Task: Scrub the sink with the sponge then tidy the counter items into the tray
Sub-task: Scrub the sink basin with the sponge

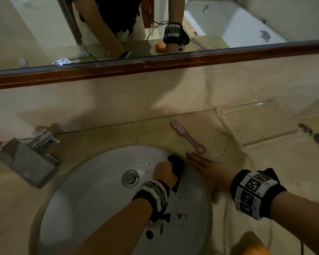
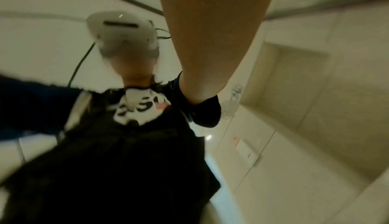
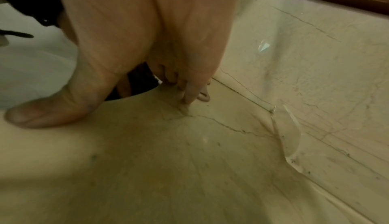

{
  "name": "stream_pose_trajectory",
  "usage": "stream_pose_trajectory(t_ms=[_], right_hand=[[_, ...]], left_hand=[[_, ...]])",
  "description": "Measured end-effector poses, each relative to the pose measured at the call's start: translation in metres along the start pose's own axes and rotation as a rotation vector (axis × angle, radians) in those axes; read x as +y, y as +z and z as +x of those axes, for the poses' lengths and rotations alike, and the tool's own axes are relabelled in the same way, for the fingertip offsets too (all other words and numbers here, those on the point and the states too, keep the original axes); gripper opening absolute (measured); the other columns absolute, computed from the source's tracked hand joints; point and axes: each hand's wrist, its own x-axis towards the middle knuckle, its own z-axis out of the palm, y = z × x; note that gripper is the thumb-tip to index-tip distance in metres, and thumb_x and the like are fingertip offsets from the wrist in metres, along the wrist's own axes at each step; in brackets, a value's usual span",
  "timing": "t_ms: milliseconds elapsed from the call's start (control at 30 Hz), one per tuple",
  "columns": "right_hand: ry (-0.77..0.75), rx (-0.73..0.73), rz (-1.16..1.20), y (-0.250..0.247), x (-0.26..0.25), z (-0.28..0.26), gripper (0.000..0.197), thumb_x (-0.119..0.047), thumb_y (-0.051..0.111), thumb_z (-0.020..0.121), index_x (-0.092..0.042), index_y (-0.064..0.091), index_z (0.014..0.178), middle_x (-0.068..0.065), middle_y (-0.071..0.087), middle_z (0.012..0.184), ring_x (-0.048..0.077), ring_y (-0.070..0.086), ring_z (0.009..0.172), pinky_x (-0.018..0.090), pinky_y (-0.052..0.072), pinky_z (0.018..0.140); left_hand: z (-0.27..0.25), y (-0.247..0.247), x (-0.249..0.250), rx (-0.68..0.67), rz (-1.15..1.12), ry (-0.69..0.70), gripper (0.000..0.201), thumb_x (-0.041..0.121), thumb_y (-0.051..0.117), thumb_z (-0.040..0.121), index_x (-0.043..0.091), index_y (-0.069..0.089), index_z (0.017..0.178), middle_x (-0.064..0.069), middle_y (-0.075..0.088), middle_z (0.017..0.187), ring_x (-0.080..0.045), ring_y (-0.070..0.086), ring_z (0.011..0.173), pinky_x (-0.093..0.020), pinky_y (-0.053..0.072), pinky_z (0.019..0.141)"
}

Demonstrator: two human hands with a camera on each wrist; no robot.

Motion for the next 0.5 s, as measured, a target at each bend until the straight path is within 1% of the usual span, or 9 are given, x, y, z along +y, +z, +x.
stream_pose_trajectory(t_ms=[133, 167, 267, 333, 367, 400, 433, 467, 500], right_hand=[[0.018, -0.03, 0.021, -0.002, -0.002, 0.001, 0.135, -0.03, 0.084, 0.064, -0.01, -0.021, 0.147, 0.003, -0.03, 0.155, 0.021, -0.018, 0.147, 0.031, 0.01, 0.12], [0.018, -0.029, 0.015, -0.002, -0.003, 0.0, 0.136, -0.032, 0.084, 0.064, -0.01, -0.021, 0.147, 0.005, -0.03, 0.155, 0.021, -0.018, 0.147, 0.031, 0.009, 0.12], [0.011, -0.023, 0.006, -0.002, -0.002, 0.0, 0.137, -0.034, 0.085, 0.062, -0.008, -0.02, 0.147, 0.008, -0.028, 0.156, 0.023, -0.018, 0.147, 0.029, 0.001, 0.12], [0.005, -0.011, 0.016, -0.002, -0.002, 0.0, 0.139, -0.035, 0.086, 0.06, -0.007, -0.019, 0.148, 0.007, -0.027, 0.156, 0.022, -0.018, 0.147, 0.029, 0.0, 0.12], [0.004, -0.003, 0.018, -0.001, -0.001, 0.0, 0.139, -0.036, 0.086, 0.059, -0.008, -0.018, 0.148, 0.005, -0.027, 0.156, 0.021, -0.018, 0.147, 0.028, 0.0, 0.12], [0.001, 0.003, 0.023, 0.0, -0.001, 0.0, 0.14, -0.036, 0.086, 0.059, -0.008, -0.019, 0.147, 0.003, -0.028, 0.155, 0.02, -0.018, 0.147, 0.027, 0.001, 0.12], [-0.004, 0.009, 0.028, 0.0, -0.001, 0.0, 0.14, -0.037, 0.086, 0.058, -0.009, -0.019, 0.147, -0.001, -0.03, 0.154, 0.02, -0.018, 0.147, 0.027, 0.001, 0.12], [-0.006, 0.014, 0.03, 0.001, 0.0, 0.0, 0.141, -0.037, 0.086, 0.058, -0.01, -0.02, 0.147, -0.003, -0.03, 0.153, 0.019, -0.017, 0.147, 0.027, 0.001, 0.12], [-0.004, 0.015, 0.024, 0.001, 0.0, 0.0, 0.141, -0.038, 0.086, 0.058, -0.01, -0.02, 0.147, -0.001, -0.029, 0.154, 0.019, -0.018, 0.147, 0.027, 0.0, 0.12]], left_hand=[[-0.034, 0.042, 0.001, -0.343, 0.307, 0.177, 0.037, 0.013, 0.056, 0.093, -0.002, 0.054, 0.127, -0.021, 0.055, 0.132, -0.034, 0.054, 0.121, -0.037, 0.044, 0.104], [-0.039, 0.046, -0.003, -0.397, 0.351, 0.225, 0.037, 0.012, 0.057, 0.092, -0.002, 0.055, 0.126, -0.022, 0.056, 0.129, -0.035, 0.054, 0.119, -0.037, 0.045, 0.103], [-0.047, 0.029, -0.012, -0.5, 0.348, 0.271, 0.015, 0.01, 0.054, 0.093, 0.001, 0.063, 0.101, -0.018, 0.063, 0.104, -0.03, 0.06, 0.096, -0.029, 0.049, 0.085], [-0.048, 0.008, -0.014, -0.455, 0.279, 0.269, 0.024, 0.01, 0.053, 0.092, 0.002, 0.064, 0.112, -0.017, 0.064, 0.115, -0.031, 0.06, 0.106, -0.032, 0.048, 0.091], [-0.047, -0.006, -0.013, -0.425, 0.236, 0.275, 0.025, 0.013, 0.052, 0.092, 0.003, 0.065, 0.111, -0.017, 0.066, 0.115, -0.031, 0.061, 0.107, -0.033, 0.048, 0.091], [-0.045, -0.02, -0.012, -0.377, 0.185, 0.282, 0.024, 0.017, 0.051, 0.092, 0.001, 0.067, 0.1, -0.018, 0.068, 0.106, -0.032, 0.064, 0.102, -0.033, 0.049, 0.086], [-0.042, -0.031, -0.014, -0.306, 0.146, 0.27, 0.028, 0.023, 0.05, 0.092, 0.002, 0.065, 0.083, -0.017, 0.068, 0.091, -0.031, 0.066, 0.091, -0.031, 0.049, 0.077], [-0.037, -0.043, -0.015, -0.216, 0.113, 0.227, 0.036, 0.03, 0.048, 0.091, 0.005, 0.058, 0.067, -0.014, 0.064, 0.078, -0.029, 0.065, 0.078, -0.028, 0.046, 0.068], [-0.031, -0.052, -0.017, -0.129, 0.093, 0.171, 0.041, 0.034, 0.046, 0.093, 0.008, 0.054, 0.062, -0.012, 0.061, 0.073, -0.026, 0.061, 0.071, -0.027, 0.044, 0.062]])
